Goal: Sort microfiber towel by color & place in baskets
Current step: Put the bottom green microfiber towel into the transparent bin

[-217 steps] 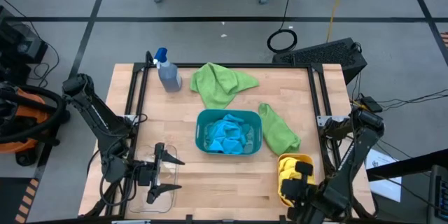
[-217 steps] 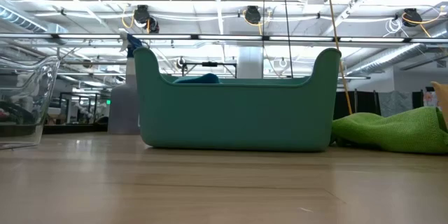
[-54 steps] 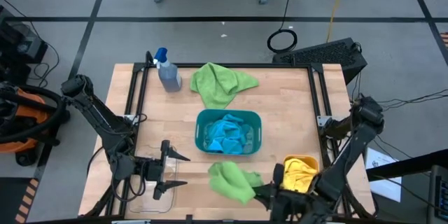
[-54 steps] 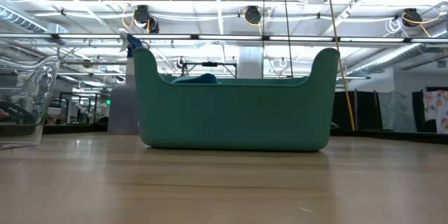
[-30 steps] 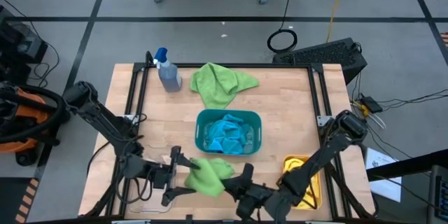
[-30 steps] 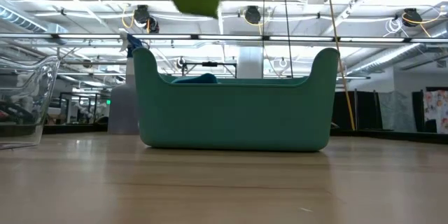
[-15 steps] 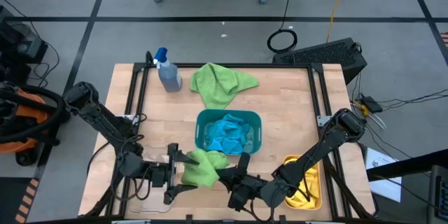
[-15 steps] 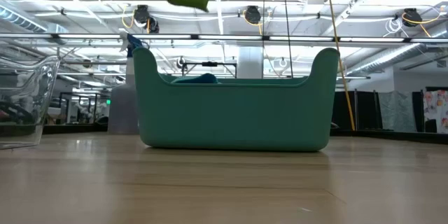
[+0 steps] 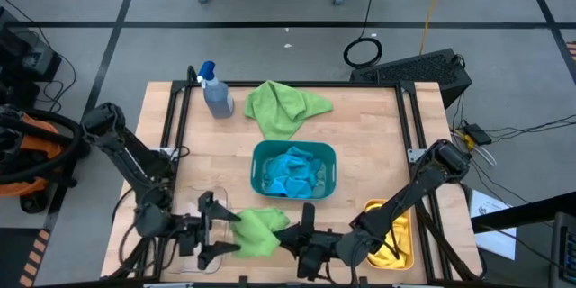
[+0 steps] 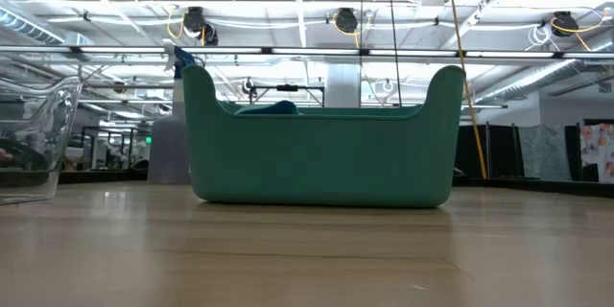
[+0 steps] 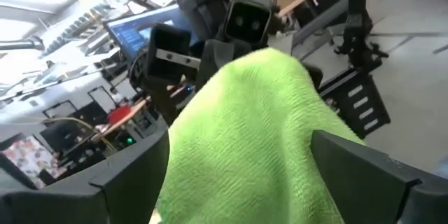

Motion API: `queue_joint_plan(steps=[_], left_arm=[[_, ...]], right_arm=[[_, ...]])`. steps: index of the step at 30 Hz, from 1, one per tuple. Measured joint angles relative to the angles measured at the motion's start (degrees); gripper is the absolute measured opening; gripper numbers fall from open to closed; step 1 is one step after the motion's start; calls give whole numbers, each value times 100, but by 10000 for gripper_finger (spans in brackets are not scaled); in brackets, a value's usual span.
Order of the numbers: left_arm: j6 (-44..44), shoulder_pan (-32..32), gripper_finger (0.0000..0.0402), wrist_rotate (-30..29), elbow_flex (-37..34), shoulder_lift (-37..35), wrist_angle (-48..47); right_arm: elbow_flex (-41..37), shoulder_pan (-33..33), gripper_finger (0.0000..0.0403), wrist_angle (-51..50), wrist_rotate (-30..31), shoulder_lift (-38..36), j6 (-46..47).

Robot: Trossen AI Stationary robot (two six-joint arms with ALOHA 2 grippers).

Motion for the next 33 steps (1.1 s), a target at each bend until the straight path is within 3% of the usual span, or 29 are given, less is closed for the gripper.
queue_joint_plan(steps=[5,13,22,27,33], left_arm=[[-101,297,354,502,-1,166,88],[-87,550,354,327,-2,295,427],[587,-1,354,-17,-2,282,1091],[582,-108,354,-33,-2,278,942],[450,24,354,-31,-2,278,766]], right_arm=[[1,-127,6,307,-218,0,-6],[2,-321,6,322,-196,0,534],[2,-314,6,-238,-205,-2,851],[2,-318,6,-270,-252,-2,892],[2,-320,6,-241,-1226,-2,551]])
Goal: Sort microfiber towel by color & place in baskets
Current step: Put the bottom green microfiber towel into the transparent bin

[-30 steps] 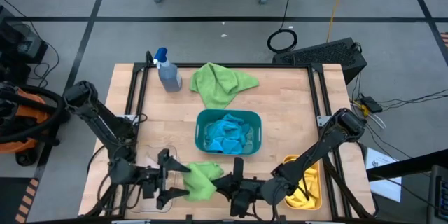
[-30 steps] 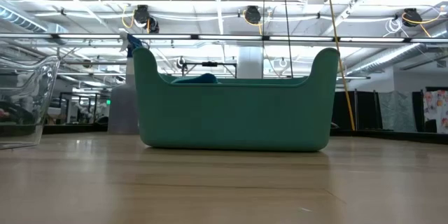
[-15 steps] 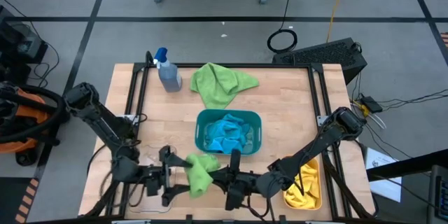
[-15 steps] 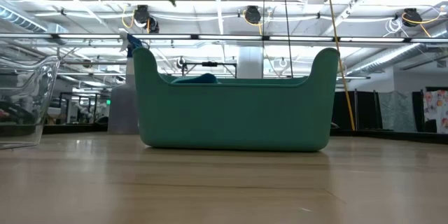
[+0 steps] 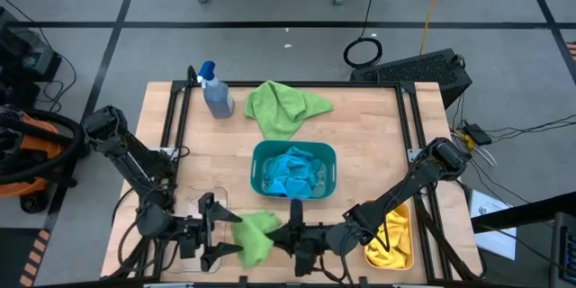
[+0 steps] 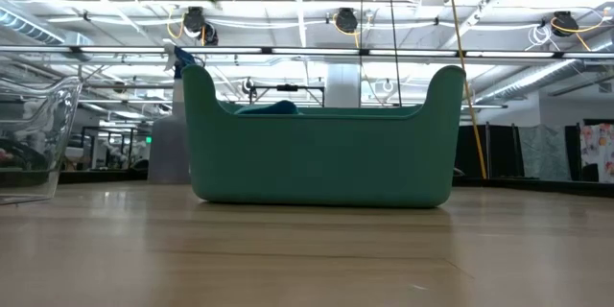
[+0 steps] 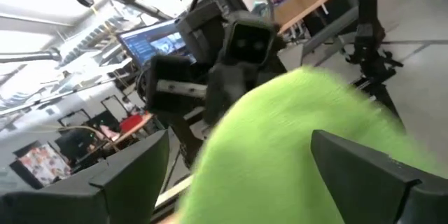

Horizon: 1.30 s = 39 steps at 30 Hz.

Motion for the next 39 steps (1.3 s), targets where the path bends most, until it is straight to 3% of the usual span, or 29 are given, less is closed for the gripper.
queue_joint_plan(steps=[5,9,19,23,32,39], left_arm=[[-272,46,354,159,0,0,-412],[-678,143,354,662,0,0,-792],[-994,527,344,974,0,0,-1341],[-935,522,280,1440,0,2,-1437],[-684,466,25,1372,114,0,-1456],[-638,254,25,513,114,-114,-1504]], right_arm=[[0,4,6,2,-458,0,-112],[0,0,6,4,-461,0,-120],[0,-17,6,2,-467,0,-114],[0,-35,6,-55,-470,0,-26],[0,-65,30,-128,-355,0,737],[0,-70,127,-305,1294,-2,1732]])
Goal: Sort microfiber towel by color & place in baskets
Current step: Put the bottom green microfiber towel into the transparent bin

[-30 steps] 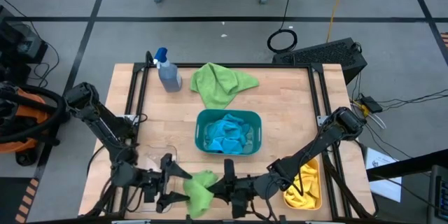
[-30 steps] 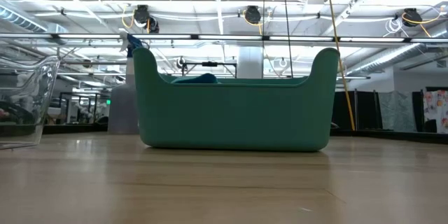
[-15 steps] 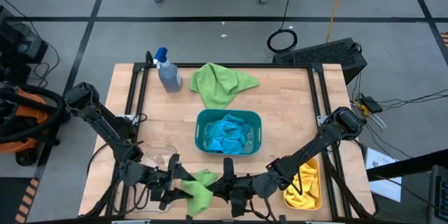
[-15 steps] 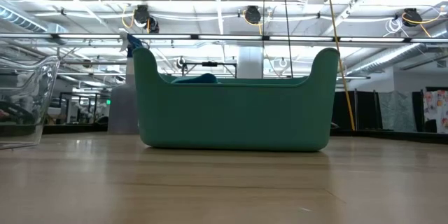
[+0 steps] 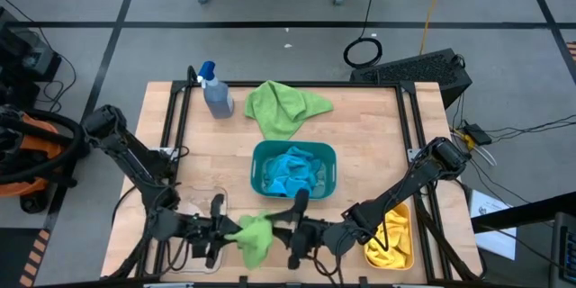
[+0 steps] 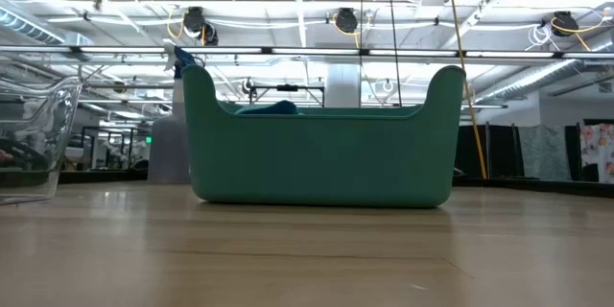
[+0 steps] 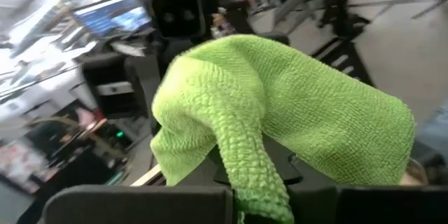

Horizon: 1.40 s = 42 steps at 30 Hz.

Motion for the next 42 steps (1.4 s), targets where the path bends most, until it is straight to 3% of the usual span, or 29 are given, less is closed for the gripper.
queue_joint_plan(steps=[4,9,13,22,30,35,42], left_arm=[[-13,-273,21,-719,0,-227,-150],[-63,-746,19,-1936,2,-465,-471],[-62,-1190,19,-2813,2,-578,-595],[-19,-2206,18,-4005,4,-647,-619],[-278,-3066,18,-4437,4,-647,-703],[-1038,-3278,18,-4767,4,-647,-750],[-2545,-3280,18,-4773,-154,-644,-1058]], right_arm=[[0,9,182,-114,375,0,446],[0,9,224,-195,378,-2,583],[0,11,238,-196,372,-2,583],[0,11,239,-207,361,-2,578],[0,11,240,-207,360,-2,562],[0,11,240,-207,361,-2,561],[0,11,240,-209,361,-2,561]])
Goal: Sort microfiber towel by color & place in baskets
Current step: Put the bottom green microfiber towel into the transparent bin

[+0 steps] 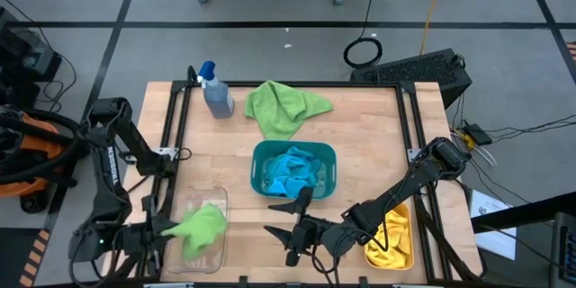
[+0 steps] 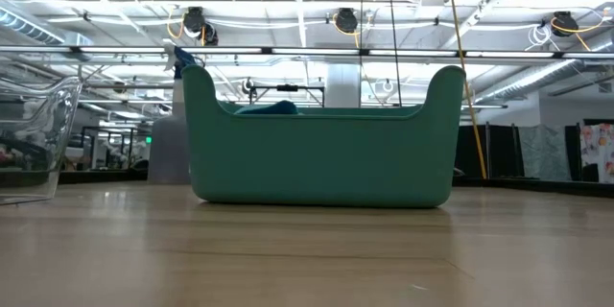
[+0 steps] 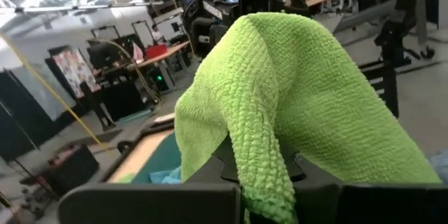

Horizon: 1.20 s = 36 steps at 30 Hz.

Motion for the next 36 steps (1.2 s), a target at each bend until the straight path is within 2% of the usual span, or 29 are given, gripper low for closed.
queue_joint_plan(steps=[6,9,13,16,19,23,28,31,36], left_arm=[[-48,74,18,1,-184,0,-44],[-68,292,18,97,-209,2,-479],[-22,705,18,964,-212,-116,-686],[-32,1069,18,2003,-212,-374,-1052],[-238,1404,18,3056,-211,-791,-1824],[-1279,1762,18,4371,-211,-1541,-3472],[-2999,2057,18,5586,-211,-2219,-5108],[-3785,2156,18,5952,-211,-2340,-5580],[-4732,2212,18,6157,-211,-2270,-6488]], right_arm=[[0,0,240,-4,0,0,-2],[0,0,240,-4,0,0,-2],[0,-9,240,-4,-1,0,-2],[0,-11,240,-4,0,0,-61],[0,-10,240,-2,0,0,-123],[0,-9,240,-4,0,0,-136],[0,-9,240,-10,0,0,-154],[0,-9,240,-16,0,0,-154],[0,-9,240,-17,0,0,-153]])
